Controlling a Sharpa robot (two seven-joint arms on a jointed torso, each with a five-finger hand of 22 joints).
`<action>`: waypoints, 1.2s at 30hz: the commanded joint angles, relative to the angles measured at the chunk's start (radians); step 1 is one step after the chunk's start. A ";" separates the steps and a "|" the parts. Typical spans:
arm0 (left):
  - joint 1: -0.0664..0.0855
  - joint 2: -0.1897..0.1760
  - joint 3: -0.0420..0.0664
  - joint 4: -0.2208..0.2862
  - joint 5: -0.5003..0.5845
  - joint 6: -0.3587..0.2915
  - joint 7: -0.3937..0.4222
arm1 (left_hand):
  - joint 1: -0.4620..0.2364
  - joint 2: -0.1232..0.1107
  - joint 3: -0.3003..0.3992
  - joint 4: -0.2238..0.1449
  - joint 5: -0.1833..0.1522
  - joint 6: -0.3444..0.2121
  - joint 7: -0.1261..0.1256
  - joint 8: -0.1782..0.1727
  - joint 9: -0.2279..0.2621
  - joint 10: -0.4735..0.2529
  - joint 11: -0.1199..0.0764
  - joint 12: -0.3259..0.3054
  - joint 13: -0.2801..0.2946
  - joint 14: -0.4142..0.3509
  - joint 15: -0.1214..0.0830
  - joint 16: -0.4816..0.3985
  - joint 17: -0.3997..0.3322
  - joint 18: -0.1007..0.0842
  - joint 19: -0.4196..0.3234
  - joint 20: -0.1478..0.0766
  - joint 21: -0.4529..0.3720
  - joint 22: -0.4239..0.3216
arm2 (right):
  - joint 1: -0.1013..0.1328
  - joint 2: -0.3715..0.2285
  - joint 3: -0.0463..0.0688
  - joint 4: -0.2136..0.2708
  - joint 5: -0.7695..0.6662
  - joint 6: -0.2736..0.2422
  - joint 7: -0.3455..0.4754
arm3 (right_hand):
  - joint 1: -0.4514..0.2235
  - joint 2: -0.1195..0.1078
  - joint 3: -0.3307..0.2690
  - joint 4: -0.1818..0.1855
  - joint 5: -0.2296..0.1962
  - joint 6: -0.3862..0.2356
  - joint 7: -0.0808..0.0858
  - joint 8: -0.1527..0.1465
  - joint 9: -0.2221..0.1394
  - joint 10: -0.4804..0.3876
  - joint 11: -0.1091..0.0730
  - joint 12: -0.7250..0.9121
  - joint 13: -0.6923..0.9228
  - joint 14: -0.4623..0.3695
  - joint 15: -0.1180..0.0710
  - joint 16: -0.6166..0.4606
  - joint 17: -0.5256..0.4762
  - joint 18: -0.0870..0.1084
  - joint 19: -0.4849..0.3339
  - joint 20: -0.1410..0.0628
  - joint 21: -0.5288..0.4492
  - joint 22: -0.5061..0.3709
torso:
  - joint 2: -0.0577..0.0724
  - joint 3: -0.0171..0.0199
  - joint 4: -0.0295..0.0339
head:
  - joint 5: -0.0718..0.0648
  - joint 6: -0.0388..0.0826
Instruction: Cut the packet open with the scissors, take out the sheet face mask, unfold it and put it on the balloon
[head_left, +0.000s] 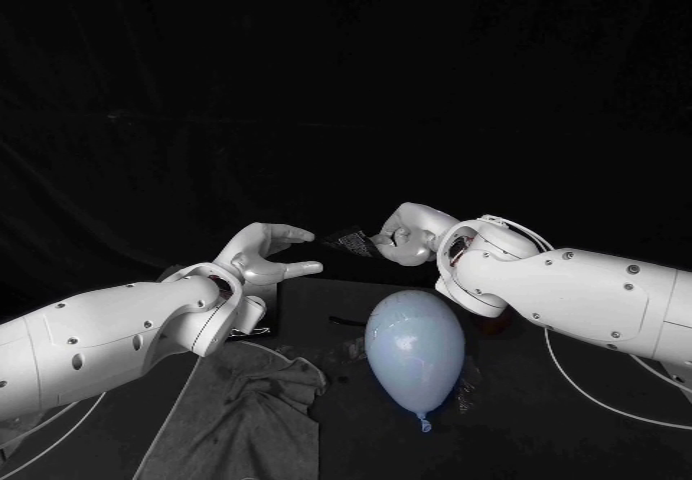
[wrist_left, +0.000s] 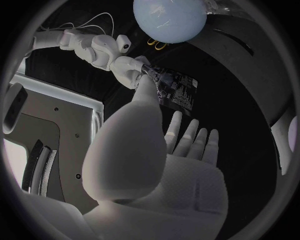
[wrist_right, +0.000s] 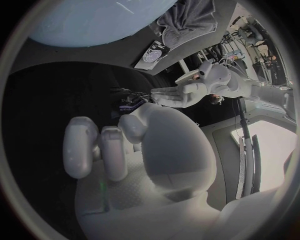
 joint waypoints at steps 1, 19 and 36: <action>0.002 -0.012 0.002 0.011 0.106 -0.104 0.068 | 0.008 0.006 0.030 -0.002 0.003 0.022 0.029 0.010 0.007 0.041 -0.006 0.004 0.004 0.059 -0.008 0.016 0.014 -0.023 0.051 0.002 0.018 0.010 | -0.003 0.011 0.001 -0.030 -0.024 -0.100 -0.091 | -0.011 0.002 0.056 -0.047 -0.005 -0.003 -0.007 0.063 0.040 0.180 -0.065 0.360 0.571 0.113 -0.017 0.006 0.244 -0.003 0.002 -0.008 -0.001 0.098 | -0.001 0.0006 0.0005 | -0.007 0.008; -0.003 0.057 0.002 0.020 0.150 -0.140 0.021 | -0.129 0.124 0.287 -0.023 0.007 0.215 0.031 0.108 0.025 0.459 -0.144 0.138 0.034 0.723 -0.176 0.430 0.223 0.097 0.635 -0.050 0.300 0.136 | -0.035 0.098 0.002 -0.147 0.053 -0.221 -0.184 | -0.032 -0.004 0.096 -0.069 -0.001 -0.007 -0.008 0.075 0.046 0.179 -0.067 0.359 0.570 0.111 -0.019 0.004 0.236 0.000 -0.002 -0.010 -0.011 0.093 | 0.001 -0.0001 -0.0021 | -0.021 0.032; -0.003 0.268 0.003 -0.148 0.115 -0.036 -0.244 | -0.377 0.124 0.052 -0.004 0.000 0.203 0.036 0.125 0.034 0.505 -0.148 0.143 0.045 0.695 -0.183 0.509 0.314 0.097 0.643 -0.072 0.344 0.153 | -0.055 0.135 0.003 -0.171 0.009 -0.240 -0.193 | -0.050 -0.009 0.124 -0.085 0.001 -0.011 -0.008 0.083 0.049 0.178 -0.066 0.357 0.569 0.111 -0.019 0.003 0.234 0.000 -0.004 -0.010 -0.015 0.092 | 0.001 0.0015 -0.0002 | -0.028 0.038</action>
